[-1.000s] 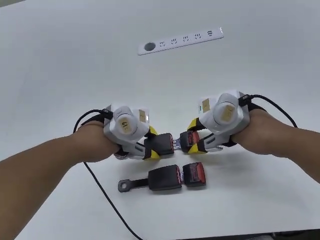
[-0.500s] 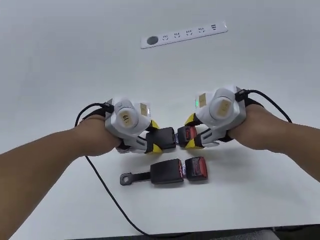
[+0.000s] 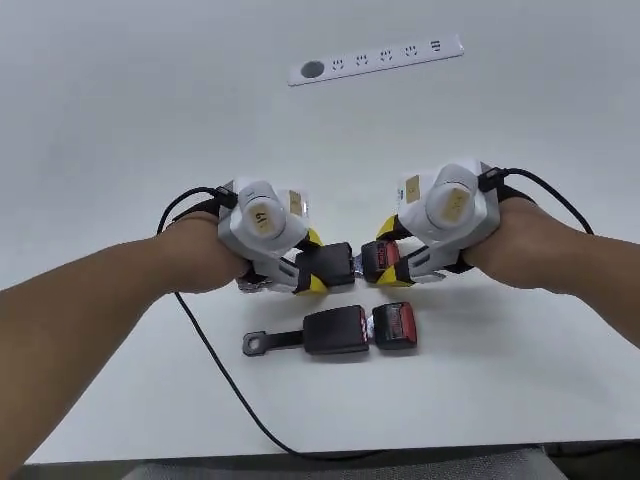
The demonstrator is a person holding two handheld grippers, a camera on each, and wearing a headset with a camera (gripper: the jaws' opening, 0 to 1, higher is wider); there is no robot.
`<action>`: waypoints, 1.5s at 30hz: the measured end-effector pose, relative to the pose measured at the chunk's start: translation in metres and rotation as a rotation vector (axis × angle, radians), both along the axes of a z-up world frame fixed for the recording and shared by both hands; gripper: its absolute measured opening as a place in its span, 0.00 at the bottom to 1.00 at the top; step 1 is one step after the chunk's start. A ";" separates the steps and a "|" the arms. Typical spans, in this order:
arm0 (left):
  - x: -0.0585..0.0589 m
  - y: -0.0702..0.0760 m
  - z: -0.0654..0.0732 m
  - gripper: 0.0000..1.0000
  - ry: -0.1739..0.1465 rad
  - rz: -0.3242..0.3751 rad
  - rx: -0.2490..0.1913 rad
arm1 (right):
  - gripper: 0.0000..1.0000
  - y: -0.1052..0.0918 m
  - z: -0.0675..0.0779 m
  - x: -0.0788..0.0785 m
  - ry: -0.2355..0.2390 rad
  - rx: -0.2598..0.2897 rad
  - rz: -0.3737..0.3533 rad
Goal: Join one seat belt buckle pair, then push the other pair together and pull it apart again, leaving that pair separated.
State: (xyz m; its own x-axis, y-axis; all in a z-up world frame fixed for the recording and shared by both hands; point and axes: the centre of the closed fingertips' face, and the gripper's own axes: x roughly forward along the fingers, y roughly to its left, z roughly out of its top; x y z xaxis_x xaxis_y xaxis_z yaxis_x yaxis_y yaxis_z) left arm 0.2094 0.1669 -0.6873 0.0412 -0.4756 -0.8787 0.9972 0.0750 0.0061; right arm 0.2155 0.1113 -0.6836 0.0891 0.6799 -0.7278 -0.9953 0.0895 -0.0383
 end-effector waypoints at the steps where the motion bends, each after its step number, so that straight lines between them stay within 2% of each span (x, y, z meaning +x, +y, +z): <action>1: 0.000 0.000 0.000 0.33 -0.001 0.001 -0.001 | 0.31 -0.004 0.000 -0.001 0.003 -0.001 -0.004; 5: -0.001 0.000 0.001 0.33 -0.005 0.002 -0.002 | 0.31 -0.010 0.000 -0.003 0.007 0.009 -0.016; 10: -0.002 -0.002 0.001 0.33 0.002 -0.008 0.008 | 0.32 -0.012 0.002 -0.004 -0.015 0.006 -0.011; 17: -0.002 -0.002 0.001 0.34 0.001 -0.020 0.013 | 0.32 -0.051 -0.001 -0.006 -0.019 -0.015 -0.030; 26: -0.004 -0.003 0.003 0.34 0.001 -0.012 0.014 | 0.33 -0.106 -0.003 -0.004 -0.008 -0.043 -0.092; 29: -0.005 -0.004 0.004 0.34 -0.002 -0.017 0.020 | 0.33 -0.114 -0.004 -0.006 -0.008 -0.047 -0.105; 31: -0.006 -0.004 0.005 0.35 -0.014 -0.029 0.020 | 0.33 -0.117 -0.004 -0.007 -0.015 -0.054 -0.105; 33: -0.006 -0.005 0.005 0.35 -0.017 -0.026 0.024 | 0.34 -0.119 -0.007 -0.005 -0.021 -0.074 -0.107; 34: -0.006 -0.006 0.006 0.36 -0.020 -0.021 0.027 | 0.34 -0.123 -0.008 -0.006 -0.028 -0.103 -0.111; 36: -0.003 -0.004 0.006 0.38 -0.016 0.004 0.031 | 0.35 -0.121 -0.003 -0.007 -0.001 -0.077 -0.145; 39: 0.005 0.000 0.006 0.50 -0.040 0.026 0.033 | 0.38 -0.123 -0.005 -0.007 -0.011 -0.090 -0.173; 41: 0.008 0.005 0.007 0.53 -0.060 0.030 0.035 | 0.42 -0.127 -0.007 -0.006 -0.019 -0.090 -0.200; 42: 0.013 0.010 0.008 0.53 -0.066 0.051 0.021 | 0.42 -0.129 -0.004 -0.007 -0.023 -0.075 -0.218; 43: 0.013 0.011 0.011 0.54 -0.068 0.070 0.011 | 0.43 -0.131 -0.002 -0.008 -0.012 -0.066 -0.249; 45: 0.010 0.015 0.022 0.57 -0.103 0.078 0.001 | 0.45 -0.136 0.001 -0.009 -0.011 -0.055 -0.300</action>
